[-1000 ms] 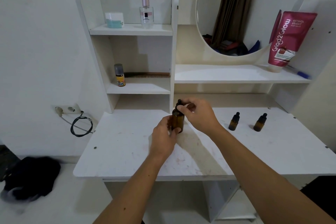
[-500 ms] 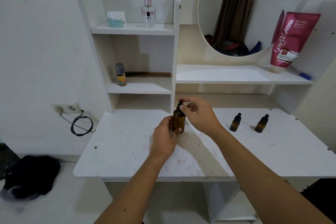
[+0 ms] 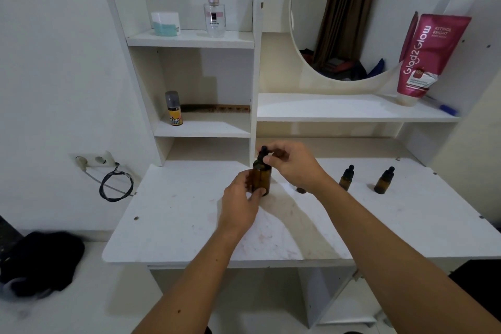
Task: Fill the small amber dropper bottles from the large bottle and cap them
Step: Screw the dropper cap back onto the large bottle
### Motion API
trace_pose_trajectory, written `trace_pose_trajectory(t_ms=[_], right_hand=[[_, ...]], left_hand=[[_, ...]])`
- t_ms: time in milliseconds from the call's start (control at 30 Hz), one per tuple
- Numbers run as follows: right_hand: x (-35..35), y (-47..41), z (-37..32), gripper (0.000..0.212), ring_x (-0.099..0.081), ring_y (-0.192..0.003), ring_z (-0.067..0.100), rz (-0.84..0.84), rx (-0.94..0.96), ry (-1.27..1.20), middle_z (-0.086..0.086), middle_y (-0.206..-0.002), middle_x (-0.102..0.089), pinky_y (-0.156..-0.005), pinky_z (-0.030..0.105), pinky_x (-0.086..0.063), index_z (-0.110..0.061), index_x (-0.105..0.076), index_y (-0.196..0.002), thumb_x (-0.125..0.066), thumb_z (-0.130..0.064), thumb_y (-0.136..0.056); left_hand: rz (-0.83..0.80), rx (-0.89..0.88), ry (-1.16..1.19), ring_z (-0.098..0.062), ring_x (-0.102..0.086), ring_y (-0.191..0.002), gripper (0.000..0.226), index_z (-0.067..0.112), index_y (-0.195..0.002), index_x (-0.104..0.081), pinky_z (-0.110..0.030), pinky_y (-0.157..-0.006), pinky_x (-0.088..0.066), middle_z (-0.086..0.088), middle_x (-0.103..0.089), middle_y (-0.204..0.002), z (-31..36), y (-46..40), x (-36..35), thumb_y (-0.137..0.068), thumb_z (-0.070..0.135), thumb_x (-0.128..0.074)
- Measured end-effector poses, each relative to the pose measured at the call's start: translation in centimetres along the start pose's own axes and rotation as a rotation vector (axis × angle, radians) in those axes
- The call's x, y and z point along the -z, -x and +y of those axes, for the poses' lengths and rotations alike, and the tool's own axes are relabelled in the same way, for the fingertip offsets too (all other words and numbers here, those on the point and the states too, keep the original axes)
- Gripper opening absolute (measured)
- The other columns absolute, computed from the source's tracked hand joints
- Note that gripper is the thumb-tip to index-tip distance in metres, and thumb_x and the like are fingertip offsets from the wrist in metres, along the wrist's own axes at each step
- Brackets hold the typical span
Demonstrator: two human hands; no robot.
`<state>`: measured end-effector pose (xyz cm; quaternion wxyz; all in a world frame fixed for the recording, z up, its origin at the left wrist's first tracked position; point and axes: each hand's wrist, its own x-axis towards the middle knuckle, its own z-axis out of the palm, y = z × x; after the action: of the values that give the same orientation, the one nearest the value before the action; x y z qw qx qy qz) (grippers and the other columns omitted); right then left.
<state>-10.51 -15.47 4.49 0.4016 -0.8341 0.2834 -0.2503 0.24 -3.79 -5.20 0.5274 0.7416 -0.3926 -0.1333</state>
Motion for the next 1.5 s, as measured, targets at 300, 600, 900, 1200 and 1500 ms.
trace_pose_trajectory(t_ms=[300, 600, 900, 1200, 1500], right_hand=[[-1.7, 0.2, 0.5, 0.022, -0.068, -0.084, 0.009, 0.169, -0.013, -0.032, -0.009, -0.089, -0.072, -0.078, 0.016, -0.054, -0.018, -0.075, -0.11, -0.082, -0.022, -0.089], [-3.7, 1.1, 0.5, 0.018, -0.067, -0.077, 0.003, 0.358, 0.0, -0.026, -0.011, -0.084, -0.073, -0.07, 0.01, -0.05, -0.021, -0.076, -0.105, -0.082, -0.026, -0.089], [-3.3, 1.7, 0.9, 0.031, -0.07, -0.087, 0.006, 0.315, 0.033, -0.066, -0.012, -0.102, -0.076, -0.081, 0.021, -0.057, -0.022, -0.076, -0.117, -0.082, -0.028, -0.087], [-3.0, 5.0, 2.4, 0.037, -0.065, -0.099, 0.0, 0.28, 0.087, 0.091, -0.012, -0.124, -0.067, -0.085, 0.009, -0.051, -0.024, -0.067, -0.131, -0.074, -0.032, -0.095], [-4.7, 9.7, 4.6, 0.063, -0.037, -0.152, 0.015, -0.038, -0.08, 0.474, -0.011, -0.167, -0.034, -0.123, 0.033, -0.03, -0.033, -0.033, -0.159, -0.052, -0.055, -0.103]], left_hand=[[0.008, 0.01, -0.02, -0.006, -0.06, -0.111, 0.047, 0.019, -0.138, -0.058, -0.017, -0.099, -0.044, 0.005, -0.067, -0.127, 0.2, -0.1, -0.1, -0.095, 0.015, -0.074], [0.018, 0.034, -0.015, -0.016, -0.064, -0.12, 0.046, 0.019, -0.138, -0.059, -0.031, -0.108, -0.051, 0.002, -0.068, -0.13, 0.5, 0.0, -0.2, -0.095, 0.018, -0.074], [0.004, 0.03, -0.013, -0.017, -0.062, -0.126, 0.049, 0.022, -0.142, -0.057, -0.032, -0.11, -0.048, 0.004, -0.066, -0.136, 0.7, 0.7, 0.2, -0.096, 0.021, -0.073], [-0.05, 0.047, -0.154, -0.02, -0.053, -0.139, 0.057, 0.032, -0.149, -0.047, -0.046, -0.117, -0.043, 0.006, -0.054, -0.152, 0.3, 2.2, 1.6, -0.097, 0.033, -0.069], [-0.32, -0.08, -0.715, -0.015, -0.005, -0.16, 0.065, 0.028, -0.164, -0.019, -0.04, -0.13, -0.012, 0.006, -0.007, -0.174, -0.7, 4.5, 4.6, -0.107, 0.057, -0.031]])
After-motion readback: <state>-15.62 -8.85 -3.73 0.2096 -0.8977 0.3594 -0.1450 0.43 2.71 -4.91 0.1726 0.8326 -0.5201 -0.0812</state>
